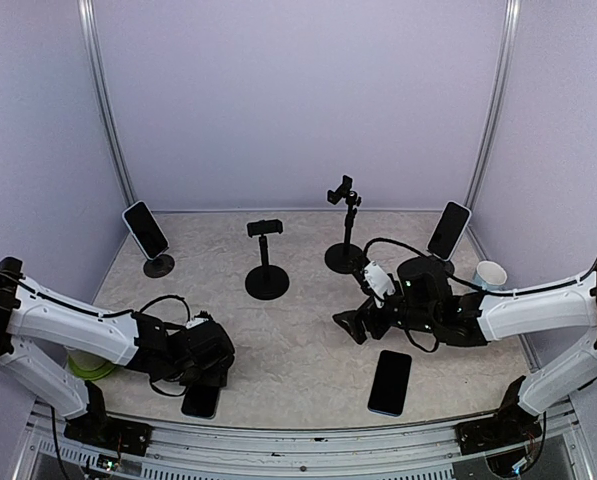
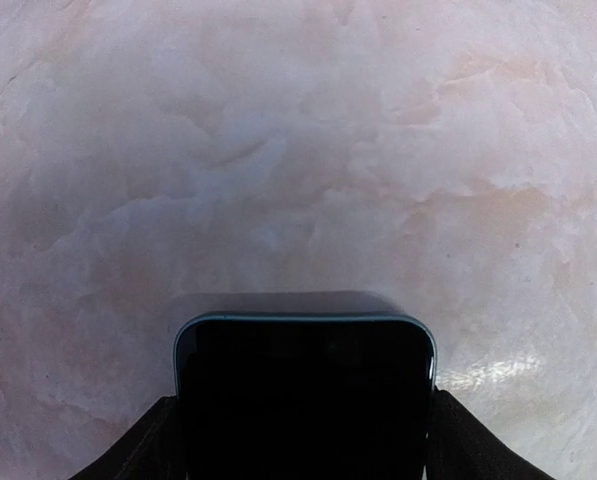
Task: Place the phone on the phone stand
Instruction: Pick up the phone from the center of the board, then pass from the left arm to the right
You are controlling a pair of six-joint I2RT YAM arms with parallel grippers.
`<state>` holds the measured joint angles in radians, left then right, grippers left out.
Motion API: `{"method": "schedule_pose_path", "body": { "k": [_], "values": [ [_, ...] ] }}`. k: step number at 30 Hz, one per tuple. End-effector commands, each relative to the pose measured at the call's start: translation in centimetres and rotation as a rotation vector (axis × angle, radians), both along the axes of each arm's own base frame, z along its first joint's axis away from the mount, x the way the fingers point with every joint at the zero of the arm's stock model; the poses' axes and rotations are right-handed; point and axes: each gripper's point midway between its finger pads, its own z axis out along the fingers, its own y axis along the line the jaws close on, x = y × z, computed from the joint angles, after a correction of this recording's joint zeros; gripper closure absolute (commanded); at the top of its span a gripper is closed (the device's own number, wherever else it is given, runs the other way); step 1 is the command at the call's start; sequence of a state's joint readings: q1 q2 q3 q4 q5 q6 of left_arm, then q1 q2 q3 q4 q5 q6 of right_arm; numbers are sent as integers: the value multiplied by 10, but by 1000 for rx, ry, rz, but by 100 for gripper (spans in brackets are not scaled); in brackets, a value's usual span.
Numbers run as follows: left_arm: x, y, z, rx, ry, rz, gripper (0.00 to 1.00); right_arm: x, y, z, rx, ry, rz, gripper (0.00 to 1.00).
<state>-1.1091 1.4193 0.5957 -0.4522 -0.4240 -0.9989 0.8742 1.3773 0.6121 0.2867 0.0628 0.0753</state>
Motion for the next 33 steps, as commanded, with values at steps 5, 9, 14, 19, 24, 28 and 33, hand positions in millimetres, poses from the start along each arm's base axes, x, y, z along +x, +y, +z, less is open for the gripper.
{"method": "schedule_pose_path", "body": {
  "k": [5, 9, 14, 19, 24, 28, 33],
  "values": [
    [31, -65, 26, -57, -110, -156, 31, -11, 34, -3, 31, 170, 122, 0],
    [44, -88, 34, -54, -151, -204, 31, -11, 48, -9, 15, 265, 126, 0],
    [55, -113, 49, -63, -206, -250, 31, -13, 61, -21, 25, 408, 112, 0],
    [60, -133, 67, -79, -269, -296, 31, -23, 74, -20, 88, 502, 148, 0],
    [55, -147, 84, -92, -336, -353, 31, -29, 77, -19, 122, 569, 145, 1],
    [47, -157, 94, -108, -387, -397, 31, -33, 81, -12, 166, 614, 153, 1],
    [36, -172, 111, -116, -462, -450, 32, -40, 91, -10, 205, 684, 186, 5]
  ]
}}
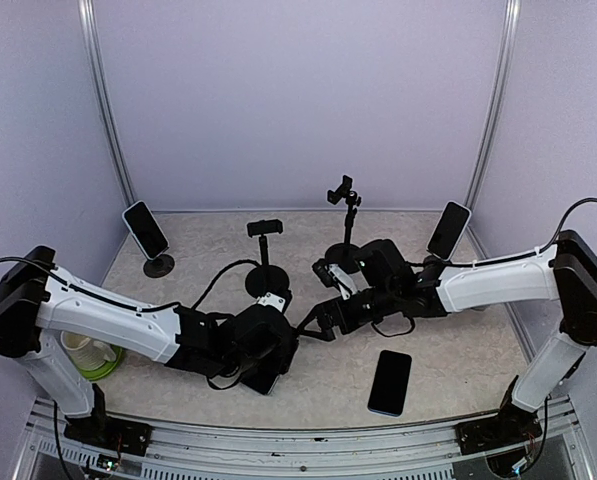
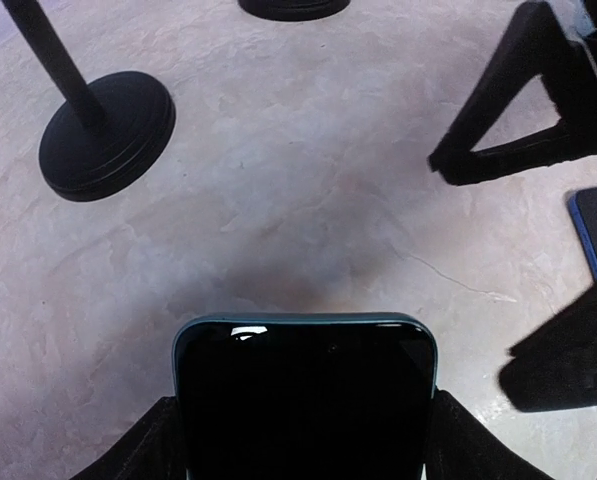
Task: Place the phone on the phone stand
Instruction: Pass from the left arm to the right
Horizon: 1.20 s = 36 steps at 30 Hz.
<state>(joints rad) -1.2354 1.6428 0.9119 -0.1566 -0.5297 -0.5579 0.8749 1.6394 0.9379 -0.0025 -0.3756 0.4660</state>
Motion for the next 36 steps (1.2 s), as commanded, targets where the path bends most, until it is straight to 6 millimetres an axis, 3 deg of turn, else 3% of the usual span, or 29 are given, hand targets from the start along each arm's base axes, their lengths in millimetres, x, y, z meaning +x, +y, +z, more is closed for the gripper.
{"method": "schedule_pose_path", "body": {
  "k": [1, 10, 22, 36],
  "values": [
    [-3, -24, 43, -79, -136, -47, 31, -8, 16, 8, 65, 88, 35, 6],
    [-16, -38, 56, -77, -209, -92, 32, -26, 28, 10, 137, 183, 119, 20],
    [-16, -42, 65, -86, -239, -95, 31, -36, 40, 12, 177, 235, 184, 45],
    [-17, -43, 65, -94, -245, -96, 29, -39, 47, 14, 212, 267, 216, 97]
  ]
}}
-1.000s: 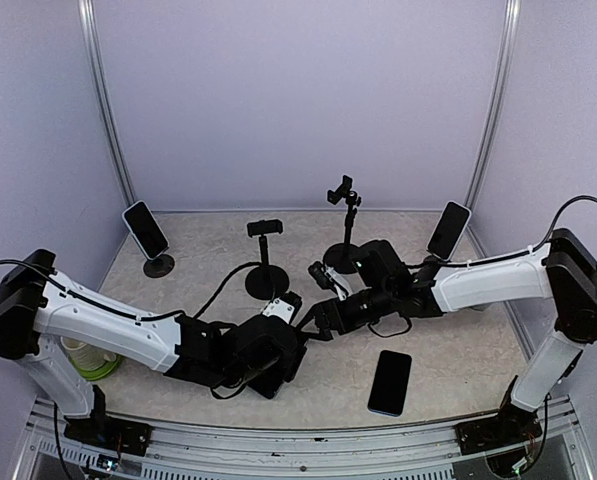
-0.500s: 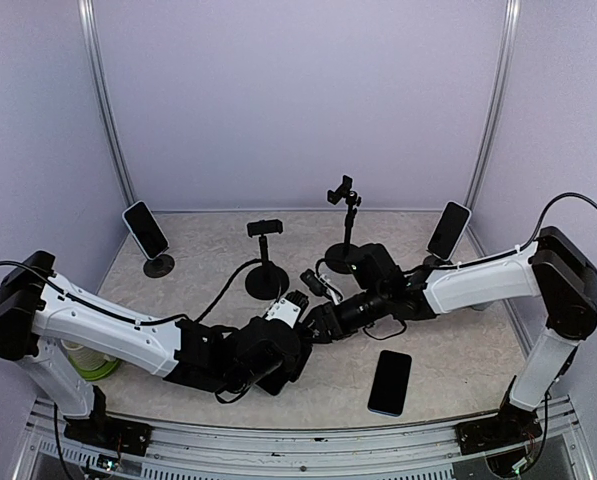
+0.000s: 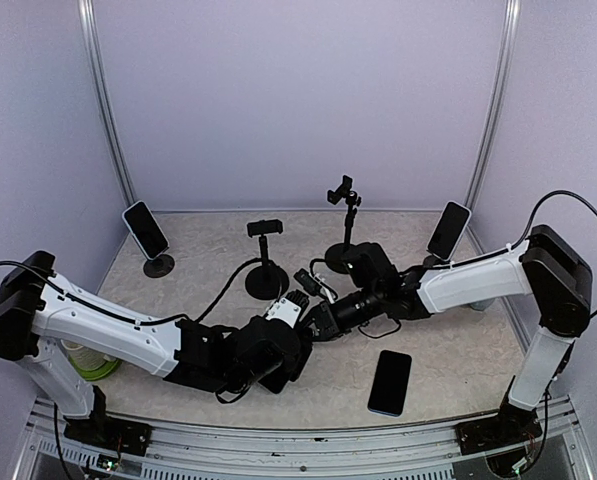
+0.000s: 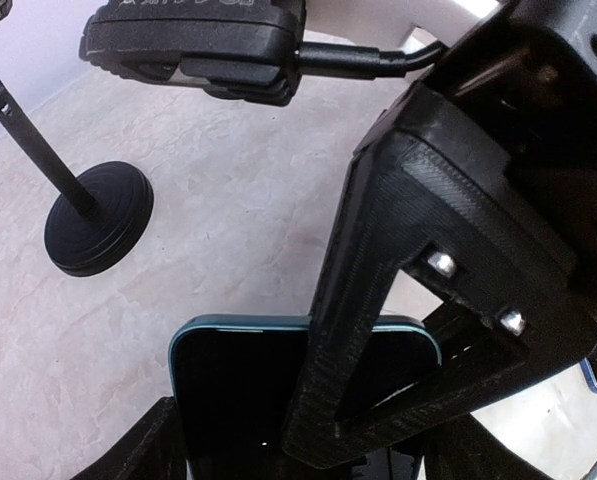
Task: Place the phone on the phone stand
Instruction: Pass from the left arm to the right
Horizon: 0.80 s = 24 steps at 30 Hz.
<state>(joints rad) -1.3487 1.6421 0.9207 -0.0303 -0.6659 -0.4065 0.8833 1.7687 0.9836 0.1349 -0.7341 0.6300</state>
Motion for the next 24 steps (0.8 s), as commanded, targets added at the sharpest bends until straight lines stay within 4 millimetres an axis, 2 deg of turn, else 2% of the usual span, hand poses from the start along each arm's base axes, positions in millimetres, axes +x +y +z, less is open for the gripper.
{"method": "schedule_pose_path", "body": {
  "k": [1, 7, 11, 18, 24],
  "values": [
    [2, -12, 34, -102, -49, 6, 28, 0, 7, 8, 30, -12, 11, 100],
    [1, -10, 38, -110, -58, 10, 15, 3, 8, 19, 43, -37, 2, 100],
    [2, 5, 44, -125, -76, 32, 2, 10, 5, 30, 19, -106, -6, 100],
    [0, 37, 64, -185, -106, 64, 1, 28, -7, 43, -56, -276, -16, 100],
    [-3, 57, 73, -275, -75, 21, 1, 22, -12, 69, -19, -386, 63, 100]
  ]
}}
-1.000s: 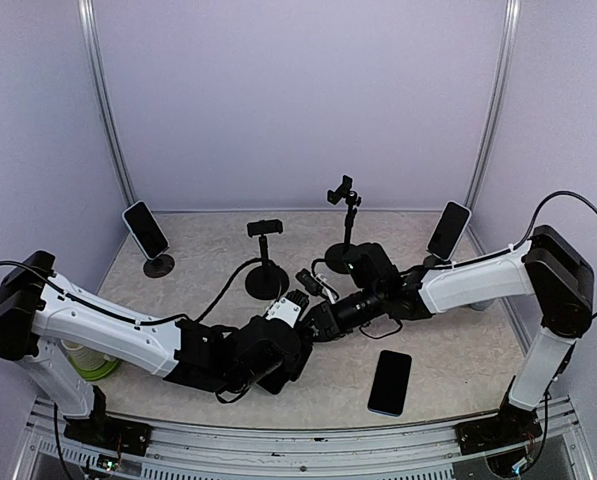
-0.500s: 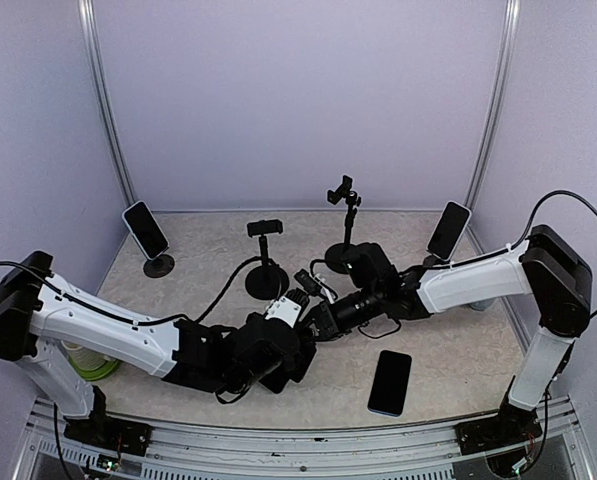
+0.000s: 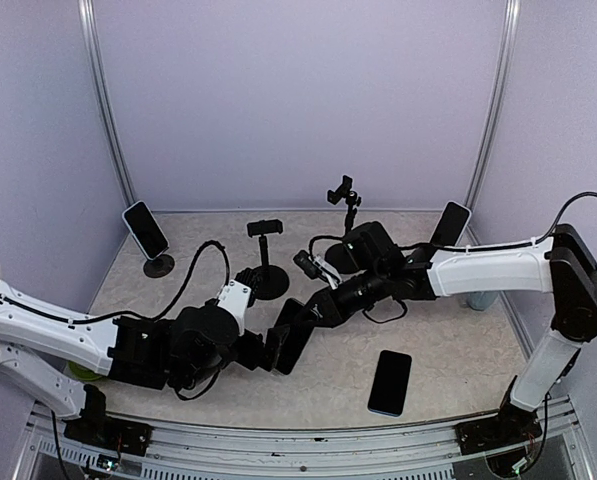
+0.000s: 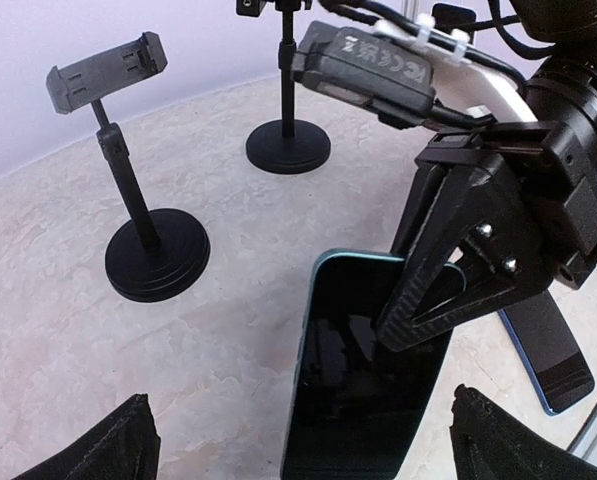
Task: Place the phone on the phone stand
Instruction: Pass from the left arm to the right
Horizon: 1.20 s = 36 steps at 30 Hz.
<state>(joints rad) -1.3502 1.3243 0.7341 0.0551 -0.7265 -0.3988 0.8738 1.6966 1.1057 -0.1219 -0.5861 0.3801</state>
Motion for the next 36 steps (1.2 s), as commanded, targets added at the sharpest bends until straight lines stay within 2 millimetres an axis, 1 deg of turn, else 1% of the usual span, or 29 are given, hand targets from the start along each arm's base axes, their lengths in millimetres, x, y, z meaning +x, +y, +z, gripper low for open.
{"method": "schedule_pose_path", "body": {
  "k": [1, 3, 7, 9, 11, 13, 17, 20, 22, 25, 28, 32, 36],
  "values": [
    [-1, 12, 14, -95, 7, -39, 1, -4, -3, 45, 58, -153, 95, 100],
    [-1, 20, 23, -143, 7, -70, 1, -8, -6, 50, 54, -189, 126, 100],
    [-5, 29, 42, -232, -2, -200, 1, -19, -13, 60, 60, -241, 198, 100],
    [-8, 31, 48, -250, -13, -269, 2, -26, -15, 66, 77, -257, 235, 100],
    [-13, 28, 51, -246, -15, -335, 2, -33, -17, 73, 96, -273, 270, 100],
    [-15, 22, 49, -234, 1, -377, 3, -41, -17, 82, 122, -290, 311, 100],
    [-29, -1, 36, -211, 74, -500, 4, -61, -18, 99, 161, -345, 395, 100],
    [-44, -14, 34, -235, 110, -605, 6, -73, -16, 104, 167, -373, 447, 100],
    [-50, -18, 38, -258, 107, -643, 7, -80, -14, 104, 162, -373, 479, 100],
    [-52, -21, 42, -275, 102, -664, 9, -95, -9, 102, 163, -377, 535, 100],
    [-52, -25, 38, -262, 117, -675, 13, -105, -6, 104, 168, -390, 570, 100],
    [-54, -29, 34, -260, 138, -692, 21, -109, -3, 107, 180, -416, 579, 100],
    [-58, -30, 35, -273, 140, -716, 32, -109, -2, 107, 172, -430, 581, 100]
  ]
}}
